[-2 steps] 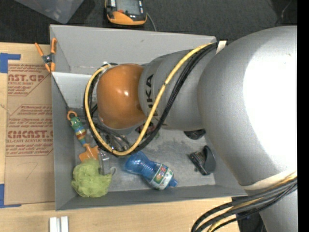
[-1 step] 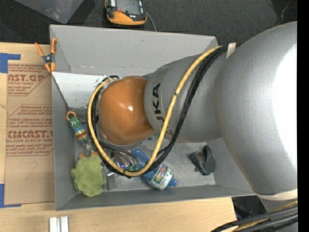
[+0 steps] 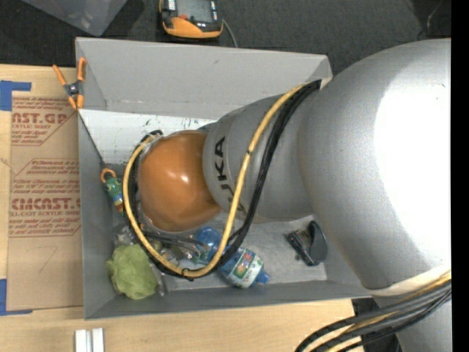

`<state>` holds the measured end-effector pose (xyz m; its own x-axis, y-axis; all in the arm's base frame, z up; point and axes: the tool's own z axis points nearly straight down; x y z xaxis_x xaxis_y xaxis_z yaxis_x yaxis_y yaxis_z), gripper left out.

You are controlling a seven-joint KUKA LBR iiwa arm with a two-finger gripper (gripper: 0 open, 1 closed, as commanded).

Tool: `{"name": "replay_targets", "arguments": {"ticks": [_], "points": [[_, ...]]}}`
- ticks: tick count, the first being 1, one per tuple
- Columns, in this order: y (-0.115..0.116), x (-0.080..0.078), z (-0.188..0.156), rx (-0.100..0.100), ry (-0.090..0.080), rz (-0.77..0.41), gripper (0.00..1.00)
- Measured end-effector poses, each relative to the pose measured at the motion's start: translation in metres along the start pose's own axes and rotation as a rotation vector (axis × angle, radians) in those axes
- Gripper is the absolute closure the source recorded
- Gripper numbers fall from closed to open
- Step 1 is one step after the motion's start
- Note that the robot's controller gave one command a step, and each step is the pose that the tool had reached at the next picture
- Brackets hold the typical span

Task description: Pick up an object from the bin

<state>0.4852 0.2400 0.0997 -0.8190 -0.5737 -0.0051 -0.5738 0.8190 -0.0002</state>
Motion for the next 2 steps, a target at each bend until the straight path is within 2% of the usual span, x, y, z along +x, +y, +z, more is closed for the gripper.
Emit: {"name": "replay_targets", "arguments": {"ticks": [1,2], "points": [[-0.0004,0.0032,0.0288,0.002,-0.012,-0.291,0.00],[0.0033,0.0033,0.0290,-0.001,-0.007,-0.265,1.00]]}}
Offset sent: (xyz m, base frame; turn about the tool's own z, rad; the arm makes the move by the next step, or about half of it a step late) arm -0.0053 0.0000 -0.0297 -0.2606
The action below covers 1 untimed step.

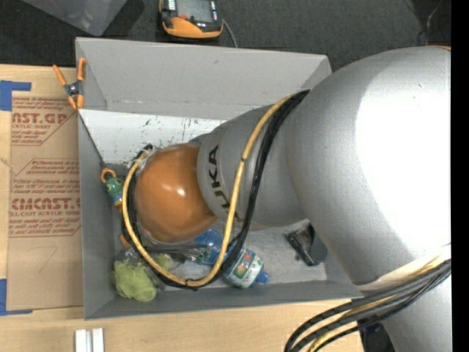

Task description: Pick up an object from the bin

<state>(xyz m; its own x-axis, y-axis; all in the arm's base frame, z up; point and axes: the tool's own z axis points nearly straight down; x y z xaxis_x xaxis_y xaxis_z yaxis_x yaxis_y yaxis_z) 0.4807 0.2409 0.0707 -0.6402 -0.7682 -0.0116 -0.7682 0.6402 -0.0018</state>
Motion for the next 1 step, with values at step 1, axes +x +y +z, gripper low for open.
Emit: {"name": "replay_targets", "arguments": {"ticks": [1], "points": [[0.0003,-0.0002,-0.0002,0.000,0.001,0.005,1.00]]}}
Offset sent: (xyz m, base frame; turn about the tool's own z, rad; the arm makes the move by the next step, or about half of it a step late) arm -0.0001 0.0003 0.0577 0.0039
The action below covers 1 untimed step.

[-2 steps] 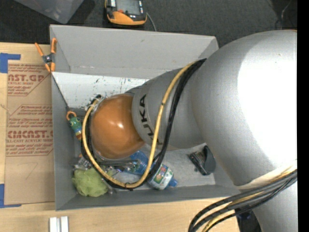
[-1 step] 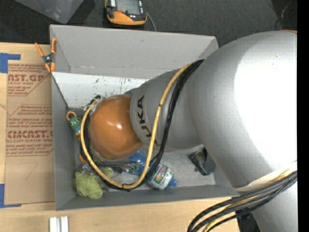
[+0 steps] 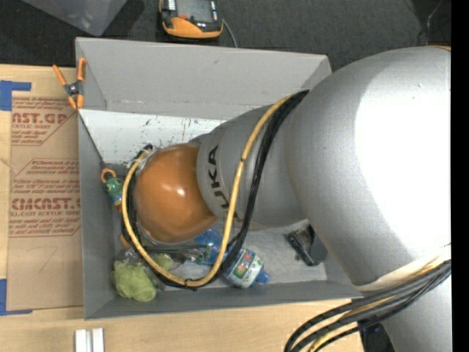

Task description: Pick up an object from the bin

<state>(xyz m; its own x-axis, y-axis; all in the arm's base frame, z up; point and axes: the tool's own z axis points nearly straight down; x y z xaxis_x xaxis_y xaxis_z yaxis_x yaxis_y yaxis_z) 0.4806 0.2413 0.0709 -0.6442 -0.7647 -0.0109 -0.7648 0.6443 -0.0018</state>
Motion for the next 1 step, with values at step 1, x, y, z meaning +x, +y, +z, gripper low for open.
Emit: {"name": "replay_targets", "arguments": {"ticks": [1], "points": [[0.0007,-0.0011,-0.0570,-0.001,-0.002,-0.001,1.00]]}}
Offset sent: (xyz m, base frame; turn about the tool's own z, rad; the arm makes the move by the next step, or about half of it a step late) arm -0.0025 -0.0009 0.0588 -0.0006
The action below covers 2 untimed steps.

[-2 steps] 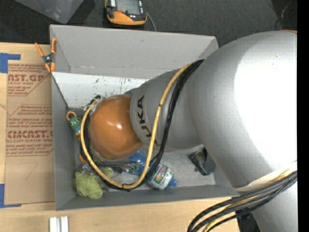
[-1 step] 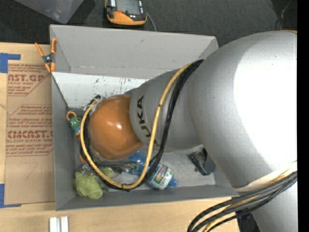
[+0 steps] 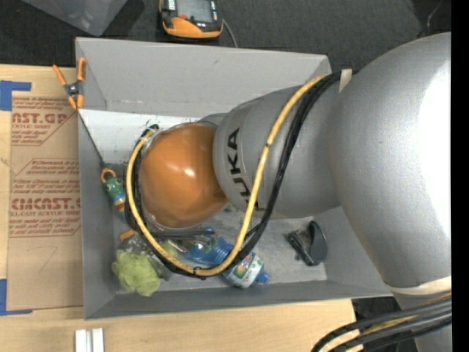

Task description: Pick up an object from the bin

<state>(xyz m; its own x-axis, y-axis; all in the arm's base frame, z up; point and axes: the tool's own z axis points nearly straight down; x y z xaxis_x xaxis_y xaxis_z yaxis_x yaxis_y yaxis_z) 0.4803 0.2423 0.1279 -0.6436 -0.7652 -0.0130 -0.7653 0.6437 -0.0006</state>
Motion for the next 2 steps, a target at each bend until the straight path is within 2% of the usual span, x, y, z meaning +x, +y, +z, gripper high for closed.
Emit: {"name": "replay_targets", "arguments": {"ticks": [1,2], "points": [[0.001,0.001,0.000,-0.001,0.002,0.000,1.00],[0.001,0.000,-0.019,-0.001,0.002,0.000,1.00]]}}
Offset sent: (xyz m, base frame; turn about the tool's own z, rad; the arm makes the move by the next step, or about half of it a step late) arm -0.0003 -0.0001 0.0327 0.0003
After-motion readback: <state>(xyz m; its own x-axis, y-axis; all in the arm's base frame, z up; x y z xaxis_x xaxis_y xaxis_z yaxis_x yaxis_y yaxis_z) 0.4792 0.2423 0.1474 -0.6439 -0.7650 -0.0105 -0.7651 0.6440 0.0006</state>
